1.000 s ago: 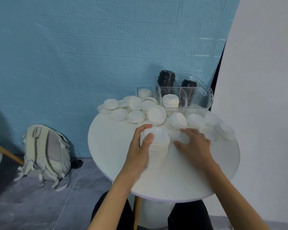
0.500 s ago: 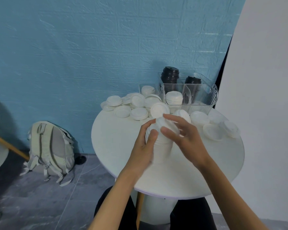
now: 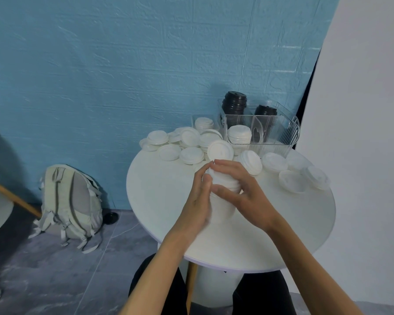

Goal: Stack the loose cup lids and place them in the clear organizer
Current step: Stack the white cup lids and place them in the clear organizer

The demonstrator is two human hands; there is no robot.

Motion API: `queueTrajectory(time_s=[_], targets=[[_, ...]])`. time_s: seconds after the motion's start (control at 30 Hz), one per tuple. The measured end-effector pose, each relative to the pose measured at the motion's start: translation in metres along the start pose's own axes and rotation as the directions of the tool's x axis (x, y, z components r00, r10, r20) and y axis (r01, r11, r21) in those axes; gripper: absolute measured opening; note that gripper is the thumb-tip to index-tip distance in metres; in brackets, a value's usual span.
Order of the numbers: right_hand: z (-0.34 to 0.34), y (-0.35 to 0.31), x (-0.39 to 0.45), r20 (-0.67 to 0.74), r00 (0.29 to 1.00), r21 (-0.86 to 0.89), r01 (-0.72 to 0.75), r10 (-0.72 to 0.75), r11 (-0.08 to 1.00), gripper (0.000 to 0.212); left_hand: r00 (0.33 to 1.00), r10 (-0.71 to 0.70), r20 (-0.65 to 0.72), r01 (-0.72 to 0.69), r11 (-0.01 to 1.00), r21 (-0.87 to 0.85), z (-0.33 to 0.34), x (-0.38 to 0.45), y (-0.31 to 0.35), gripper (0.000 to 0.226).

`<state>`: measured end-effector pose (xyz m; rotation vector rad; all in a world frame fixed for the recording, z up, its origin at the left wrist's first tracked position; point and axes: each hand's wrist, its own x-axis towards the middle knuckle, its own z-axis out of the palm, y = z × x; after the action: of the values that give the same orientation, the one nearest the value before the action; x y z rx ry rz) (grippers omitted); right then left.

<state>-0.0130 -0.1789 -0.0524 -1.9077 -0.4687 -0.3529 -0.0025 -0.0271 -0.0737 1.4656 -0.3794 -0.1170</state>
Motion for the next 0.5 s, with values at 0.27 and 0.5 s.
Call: queueTrajectory(time_s=[0.27,0.5], targets=[[0.0008,0.0018,-0.0047,0.039,0.999,-0.032,0.012,-0.011,0.999,0.046,0.997,-0.075,-0.013,0.073,0.993,-0.093,0.0003,0.0032,-0.0007,0.034],[0.0015,0.0026,-0.0075,0.057,0.998,-0.062,0.003,0.0,0.998,0.047,0.995,-0.095,0.008,0.096,0.989,-0.117,-0.0026,0.0064,-0.0055,0.041]])
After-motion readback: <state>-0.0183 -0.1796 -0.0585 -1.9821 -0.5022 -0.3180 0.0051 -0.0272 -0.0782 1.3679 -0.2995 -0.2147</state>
